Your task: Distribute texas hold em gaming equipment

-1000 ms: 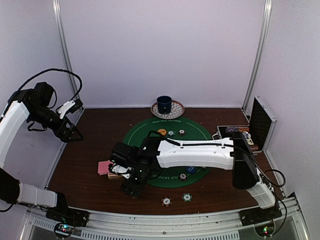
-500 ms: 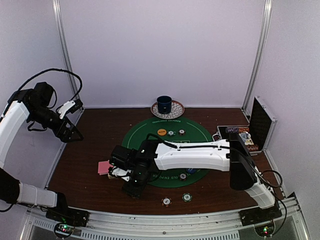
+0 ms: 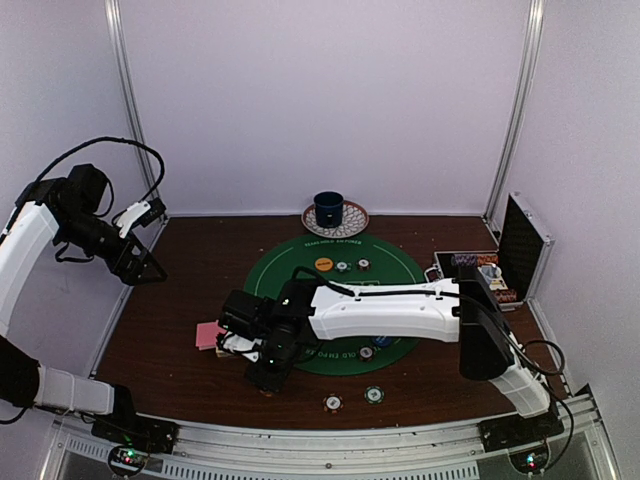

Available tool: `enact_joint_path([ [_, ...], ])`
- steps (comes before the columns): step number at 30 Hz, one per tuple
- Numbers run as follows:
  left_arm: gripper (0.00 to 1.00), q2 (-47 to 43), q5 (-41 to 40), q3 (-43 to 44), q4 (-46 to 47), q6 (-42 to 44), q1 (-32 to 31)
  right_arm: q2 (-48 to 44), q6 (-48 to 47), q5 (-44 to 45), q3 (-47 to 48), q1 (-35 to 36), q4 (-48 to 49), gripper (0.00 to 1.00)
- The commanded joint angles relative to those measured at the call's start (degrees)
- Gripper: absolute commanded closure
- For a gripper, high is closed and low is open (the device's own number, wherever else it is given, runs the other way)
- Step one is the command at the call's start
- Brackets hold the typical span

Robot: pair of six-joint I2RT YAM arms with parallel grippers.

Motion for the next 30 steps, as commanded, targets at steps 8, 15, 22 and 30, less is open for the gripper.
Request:
enact_joint_path([
  [8, 0.02, -0.9, 0.3, -0.5, 1.1, 0.8, -0.1, -0.1, 0.0, 0.9, 1.6, -0.2, 0.8, 0.55],
  [15, 0.02, -1.0, 0.3, -0.5, 1.1, 0.8, -0.1, -0.4, -0.3, 2.0, 1.6, -0.2, 0.9, 0.66],
  [22, 0.02, -1.1, 0.3, -0.2, 1.1, 0.9, -0.1, -2.3, -1.2, 5.0, 1.9, -0.3, 1.1, 0.83],
  [30, 0.03, -1.1, 0.2, -0.1, 1.1, 0.9, -0.1, -6.3, -1.5, 6.6, 3.2, -1.5, 0.5, 0.92],
])
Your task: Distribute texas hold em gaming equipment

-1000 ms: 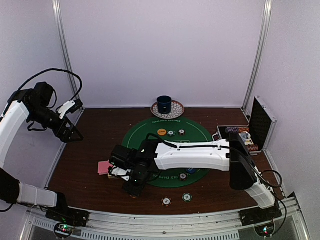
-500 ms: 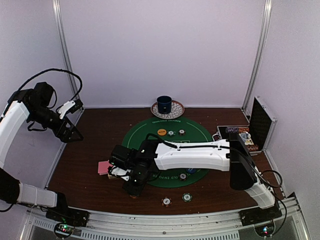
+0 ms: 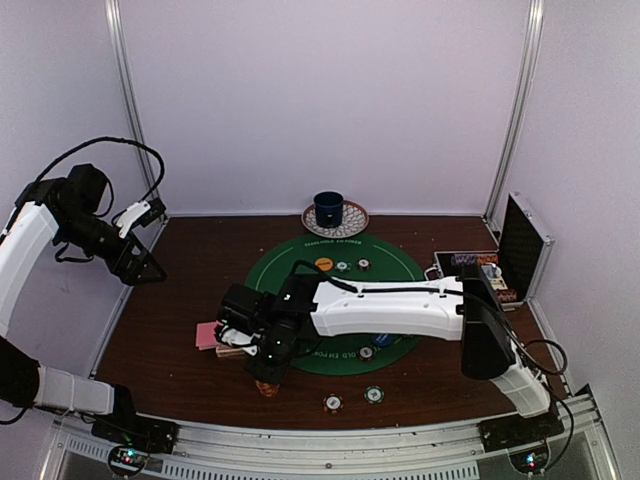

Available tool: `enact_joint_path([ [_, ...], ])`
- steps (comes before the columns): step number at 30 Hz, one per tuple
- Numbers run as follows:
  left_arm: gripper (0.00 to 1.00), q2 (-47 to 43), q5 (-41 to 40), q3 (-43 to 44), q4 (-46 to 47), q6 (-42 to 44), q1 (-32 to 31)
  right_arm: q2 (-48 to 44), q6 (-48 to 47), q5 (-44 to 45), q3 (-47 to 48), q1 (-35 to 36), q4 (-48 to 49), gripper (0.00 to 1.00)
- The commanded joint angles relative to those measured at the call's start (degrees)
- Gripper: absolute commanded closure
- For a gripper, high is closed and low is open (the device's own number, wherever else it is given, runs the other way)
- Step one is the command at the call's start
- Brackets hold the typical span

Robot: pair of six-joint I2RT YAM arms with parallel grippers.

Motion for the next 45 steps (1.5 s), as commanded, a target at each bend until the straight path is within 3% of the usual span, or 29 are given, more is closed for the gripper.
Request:
enact_joint_path([
  [1, 0.02, -1.0, 0.2, -0.1, 1.1, 0.8, -0.1, -6.4, -0.5, 2.2, 2.3, -1.5, -0.2, 0.93],
  [7, 0.03, -0.9, 0.1, -0.1, 1.1, 0.8, -0.1, -8.5, -0.1, 3.4, 3.1, -5.7, -0.8, 0.94],
  [11, 0.03, -0.7, 0.0, 0.0, 1.1, 0.8, -0.1, -8.0, 0.6, 5.6, 3.1, -12.0, -0.7, 0.95],
  [27, 0.02, 1.5, 0.6, 0.6, 1.1, 1.1, -0.1, 3.0, 3.2, 10.7, 10.3, -33.4, 0.9, 0.96],
  [36, 0.02, 2.1, 0.9, 0.6, 1.1, 1.6, -0.1, 1.0, 4.5, 10.6, 2.9, -41.3, 4.1, 0.98],
  [45, 0.02, 2.9, 1.2, 0.8, 1.1, 1.5, -0.1, 1.3, 5.1, 9.9, -3.0, -44.7, 7.3, 0.99],
])
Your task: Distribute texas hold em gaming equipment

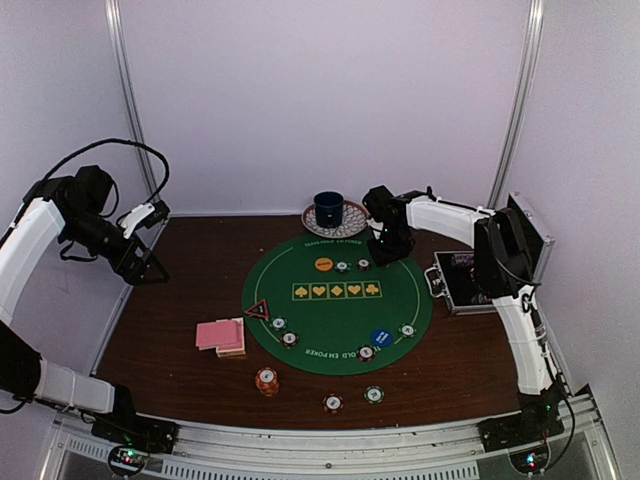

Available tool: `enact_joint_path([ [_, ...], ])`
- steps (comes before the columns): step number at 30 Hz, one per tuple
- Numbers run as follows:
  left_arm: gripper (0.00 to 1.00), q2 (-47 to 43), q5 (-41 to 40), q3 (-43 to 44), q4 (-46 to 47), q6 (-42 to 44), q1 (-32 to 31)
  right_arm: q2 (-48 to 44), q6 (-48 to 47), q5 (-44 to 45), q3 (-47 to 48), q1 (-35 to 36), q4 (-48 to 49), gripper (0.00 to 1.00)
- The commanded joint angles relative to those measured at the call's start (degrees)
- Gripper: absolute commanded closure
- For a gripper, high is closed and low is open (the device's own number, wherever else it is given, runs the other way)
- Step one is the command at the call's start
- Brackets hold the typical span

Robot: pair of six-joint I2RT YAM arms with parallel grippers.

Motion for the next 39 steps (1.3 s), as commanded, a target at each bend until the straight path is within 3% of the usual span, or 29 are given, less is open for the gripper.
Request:
enact_joint_path([
  [1, 0.02, 0.3, 1.1, 0.8, 1.1, 0.9, -0.1, -1.8, 0.8, 0.3, -1.5, -0.5, 2.9, 0.99],
  [16, 0.02, 0.0, 0.4, 0.8, 1.1, 0.8, -0.1, 2.5, 1.4, -2.5, 0.3, -1.3, 2.8, 0.95],
  [17, 0.02, 0.0, 0.5, 0.8, 1.2, 0.8, -0.1, 2.6, 1.4, -2.7, 0.3, -1.3, 2.7, 0.89],
  [18, 0.02, 0.0, 0.5, 0.8, 1.2, 0.7, -0.1, 2.7, 1.4, -2.9, 0.4, -1.3, 2.6, 0.77],
  [20, 0.03, -0.1, 0.5, 0.8, 1.1, 0.7, -0.1, 2.8, 1.5, -3.2, 0.5, -1.3, 2.2, 0.61],
  [22, 0.02, -0.1, 0.4, 0.8, 1.1, 0.7, -0.1, 2.4, 1.4, -3.1, 0.3, -1.3, 2.1, 0.54],
  [30, 0.03, -0.2, 0.4, 1.0, 1.1, 0.6, -0.1, -1.2, 1.2, -2.8, -0.3, -1.3, 1.9, 0.4],
  [39, 0.02, -0.9, 0.1, 1.0, 0.8, 0.5, -0.1, -12.5, 0.3, -1.1, -5.5, 3.3, 2.3, 0.38],
])
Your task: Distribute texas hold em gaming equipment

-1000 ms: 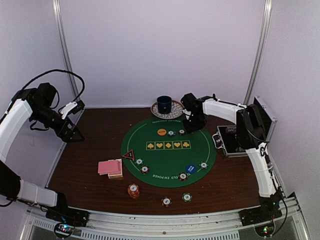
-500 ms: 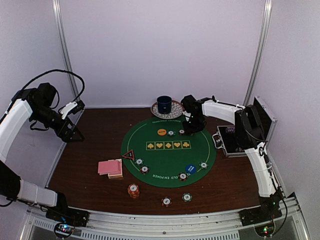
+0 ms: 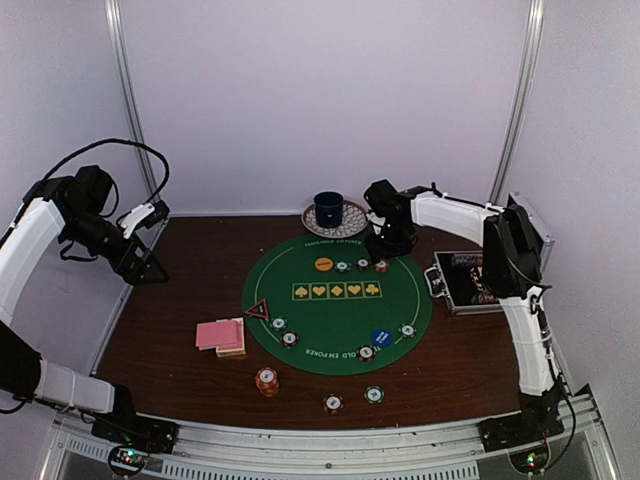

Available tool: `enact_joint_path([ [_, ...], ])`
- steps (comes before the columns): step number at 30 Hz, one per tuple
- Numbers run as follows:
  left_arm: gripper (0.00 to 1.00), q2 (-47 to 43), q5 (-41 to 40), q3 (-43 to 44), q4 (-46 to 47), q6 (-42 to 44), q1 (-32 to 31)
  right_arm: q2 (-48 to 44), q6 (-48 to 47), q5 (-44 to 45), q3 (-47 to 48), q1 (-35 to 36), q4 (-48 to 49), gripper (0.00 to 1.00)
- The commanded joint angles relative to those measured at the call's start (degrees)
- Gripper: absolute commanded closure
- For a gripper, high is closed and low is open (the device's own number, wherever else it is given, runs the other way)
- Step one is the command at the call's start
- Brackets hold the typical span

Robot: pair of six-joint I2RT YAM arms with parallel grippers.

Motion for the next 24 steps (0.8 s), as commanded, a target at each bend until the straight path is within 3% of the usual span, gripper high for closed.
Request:
enact_joint_path([
  [1, 0.02, -0.9, 0.2, 0.9, 0.7, 0.5, -0.1, -11.4, -0.7, 2.1, -3.6, 4.3, 0.5, 0.38],
  [6, 0.02, -1.0, 0.1, 0.5, 0.8, 0.5, -0.1, -19.8, -0.7, 3.7, -11.2, 13.3, 1.6, 0.36],
  [10, 0.02, -1.3, 0.1, -0.2, 0.8, 0.8, -0.1, -21.9, -0.5, 2.2, -12.8, 24.3, 0.6, 0.32],
  [18, 0.02, -1.5, -0.3, -1.3, 0.8, 1.0, -0.1, -14.3, -1.6, -2.6, -5.1, 42.7, -2.9, 0.18],
  [24, 0.03, -2.2, -0.1, -0.8, 0.7, 0.8, -0.1, -7.5, -5.0, -6.5, 0.5, 45.0, -5.2, 0.13],
])
